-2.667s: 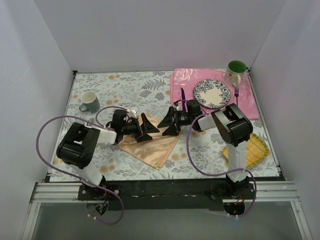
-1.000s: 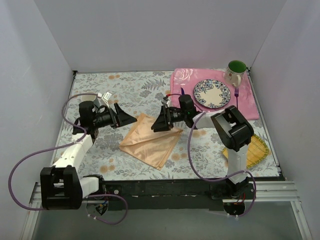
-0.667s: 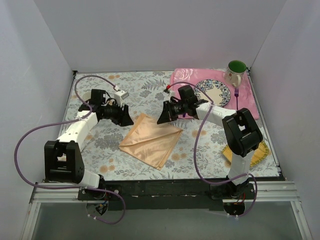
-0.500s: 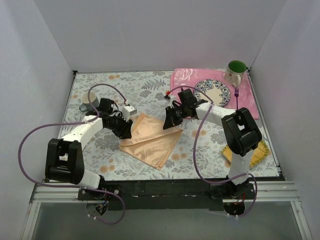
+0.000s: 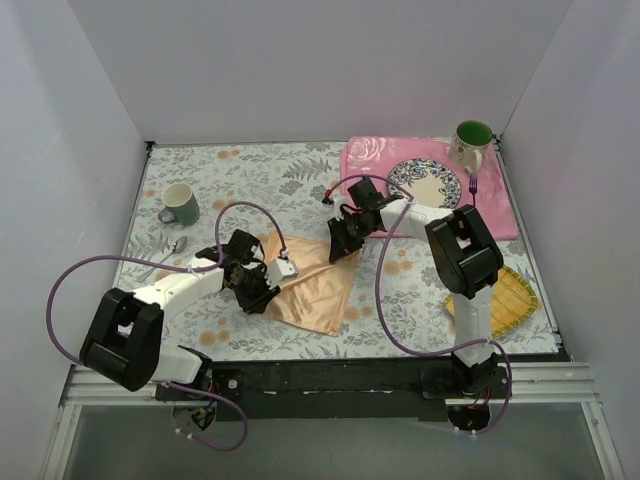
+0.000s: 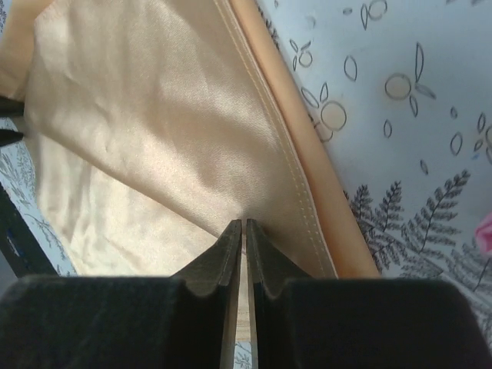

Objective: Fold the napkin into a case and place the utensils inside
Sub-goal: Smooth out the upper triangle-folded napkin at the center of the board.

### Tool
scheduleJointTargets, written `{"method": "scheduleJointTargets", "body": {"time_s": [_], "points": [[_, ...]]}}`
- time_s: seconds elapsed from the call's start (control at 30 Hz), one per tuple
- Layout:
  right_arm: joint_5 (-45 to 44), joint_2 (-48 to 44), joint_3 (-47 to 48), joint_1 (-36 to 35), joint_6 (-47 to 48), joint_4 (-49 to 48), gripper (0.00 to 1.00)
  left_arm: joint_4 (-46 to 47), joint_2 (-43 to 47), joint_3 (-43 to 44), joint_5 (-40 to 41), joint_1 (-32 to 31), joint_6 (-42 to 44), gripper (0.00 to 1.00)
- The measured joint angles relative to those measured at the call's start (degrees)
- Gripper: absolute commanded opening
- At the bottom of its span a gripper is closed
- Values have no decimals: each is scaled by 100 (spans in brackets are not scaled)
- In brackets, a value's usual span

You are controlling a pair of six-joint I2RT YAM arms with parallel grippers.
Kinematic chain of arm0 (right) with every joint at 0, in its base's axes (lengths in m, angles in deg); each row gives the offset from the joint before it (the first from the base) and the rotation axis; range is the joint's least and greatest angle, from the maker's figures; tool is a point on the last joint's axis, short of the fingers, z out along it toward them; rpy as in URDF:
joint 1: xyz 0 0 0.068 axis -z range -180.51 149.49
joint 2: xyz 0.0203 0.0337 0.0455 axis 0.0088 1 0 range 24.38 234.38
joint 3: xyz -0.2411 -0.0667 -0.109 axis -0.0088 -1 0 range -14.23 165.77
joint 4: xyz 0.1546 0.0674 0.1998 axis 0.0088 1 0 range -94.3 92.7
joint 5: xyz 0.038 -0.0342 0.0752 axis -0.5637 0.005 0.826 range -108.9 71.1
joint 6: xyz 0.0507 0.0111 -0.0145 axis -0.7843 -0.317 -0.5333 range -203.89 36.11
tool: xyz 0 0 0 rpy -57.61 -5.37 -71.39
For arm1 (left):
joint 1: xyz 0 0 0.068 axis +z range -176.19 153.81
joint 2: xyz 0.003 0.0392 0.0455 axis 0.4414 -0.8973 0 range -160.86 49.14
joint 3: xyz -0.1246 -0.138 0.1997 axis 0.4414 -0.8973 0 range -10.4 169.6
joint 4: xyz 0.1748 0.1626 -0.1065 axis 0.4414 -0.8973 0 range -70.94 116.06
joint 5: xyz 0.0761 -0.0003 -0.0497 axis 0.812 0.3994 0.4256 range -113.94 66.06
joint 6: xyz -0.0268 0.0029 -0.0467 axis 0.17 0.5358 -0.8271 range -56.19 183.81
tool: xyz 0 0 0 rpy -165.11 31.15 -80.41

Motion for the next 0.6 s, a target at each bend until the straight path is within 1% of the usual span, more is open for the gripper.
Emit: {"method": "scheduleJointTargets", "body": {"time_s": [0.07,0.1,0.23,0.33,0.4,0.57,0.6], "points": [[48,136,212,0,101,50,17,9,57,-46,9,-306,-160,27],[70,190,295,-4,157,55,21,7,81,-63,4,-479,-232,28],[234,243,435,-31,463,125,25,-90,151,-87,-74,-988,-474,36],[404,229,463,-44,693,219,28,-219,267,-35,-179,-1045,-608,47],[494,188,463,-52,817,302,32,-258,501,24,-264,-1045,-673,52],[579,-205,463,-74,1071,509,39,-214,1464,345,-518,-1038,-831,60],[568,-323,463,-74,1099,507,42,-179,1567,404,-553,-992,-870,61]]}}
